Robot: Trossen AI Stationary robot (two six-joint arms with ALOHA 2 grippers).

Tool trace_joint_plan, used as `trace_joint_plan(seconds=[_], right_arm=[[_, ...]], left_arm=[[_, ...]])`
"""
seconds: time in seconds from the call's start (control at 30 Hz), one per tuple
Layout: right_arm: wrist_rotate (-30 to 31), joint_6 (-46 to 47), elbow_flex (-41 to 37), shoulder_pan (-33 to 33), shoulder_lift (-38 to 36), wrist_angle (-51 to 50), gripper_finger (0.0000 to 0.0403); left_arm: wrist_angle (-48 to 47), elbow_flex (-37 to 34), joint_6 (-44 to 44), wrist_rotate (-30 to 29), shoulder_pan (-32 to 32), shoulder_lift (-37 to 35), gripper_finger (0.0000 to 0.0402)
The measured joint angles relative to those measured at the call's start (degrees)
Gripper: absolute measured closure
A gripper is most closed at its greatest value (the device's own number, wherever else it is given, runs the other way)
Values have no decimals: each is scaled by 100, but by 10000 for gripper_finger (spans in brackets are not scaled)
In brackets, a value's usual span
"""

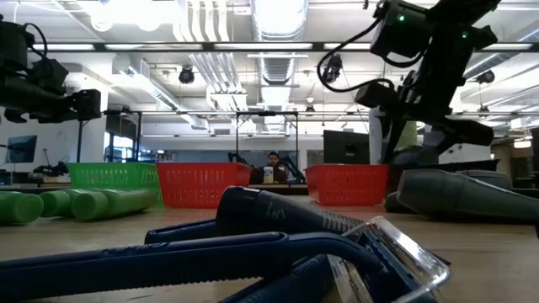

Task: Pick & Place Travel size toiletries
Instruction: Put the gray deodorant into the black basket, then adjust the black basket

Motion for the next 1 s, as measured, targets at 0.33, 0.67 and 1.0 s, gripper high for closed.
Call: trace_joint_plan(seconds=[0.33,0.67,1.0], right_arm=[[269,195,197,55,-2,-325,128],[526,493,197,460,-550,-663,71],[-905,-2402,199,1618,-523,-565,79]], left_arm=[[0,0,-2,0,0,1,142],[0,0,0,0,0,1,142],[1,0,0,0,0,1,142]])
